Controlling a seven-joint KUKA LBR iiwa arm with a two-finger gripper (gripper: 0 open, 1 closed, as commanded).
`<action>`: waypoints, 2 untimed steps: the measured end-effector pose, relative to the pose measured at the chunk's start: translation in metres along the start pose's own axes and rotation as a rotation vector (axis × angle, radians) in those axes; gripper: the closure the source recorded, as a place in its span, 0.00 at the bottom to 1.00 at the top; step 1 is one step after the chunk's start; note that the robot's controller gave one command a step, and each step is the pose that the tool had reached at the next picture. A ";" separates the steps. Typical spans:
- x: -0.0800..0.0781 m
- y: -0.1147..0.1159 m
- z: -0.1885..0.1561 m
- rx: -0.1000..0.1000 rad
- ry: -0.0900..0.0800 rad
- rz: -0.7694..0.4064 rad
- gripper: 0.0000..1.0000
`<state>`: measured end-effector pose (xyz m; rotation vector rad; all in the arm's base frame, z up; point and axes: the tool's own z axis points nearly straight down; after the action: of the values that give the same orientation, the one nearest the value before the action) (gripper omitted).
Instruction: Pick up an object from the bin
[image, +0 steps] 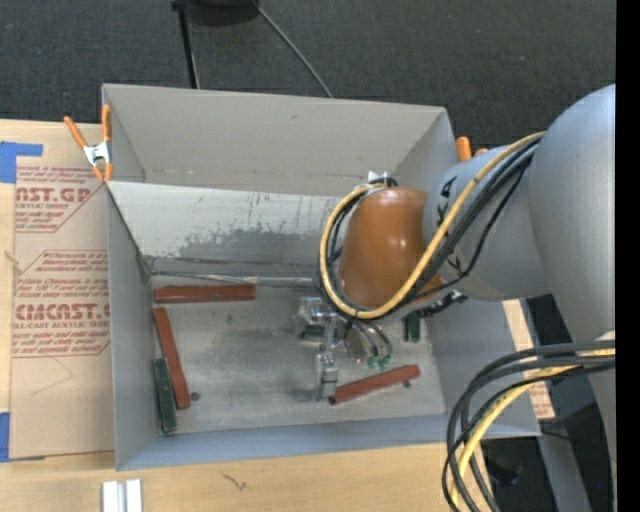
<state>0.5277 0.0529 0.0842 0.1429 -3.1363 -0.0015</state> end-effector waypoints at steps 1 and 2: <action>0.016 -0.006 -0.003 -0.002 -0.003 0.005 0.00; 0.022 -0.019 0.005 0.002 -0.001 -0.010 0.00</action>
Offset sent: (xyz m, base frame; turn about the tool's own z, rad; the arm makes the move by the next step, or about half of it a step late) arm -0.0253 0.0130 -0.0142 -0.1199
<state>0.5076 0.0320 0.0794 0.1585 -3.1370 0.0021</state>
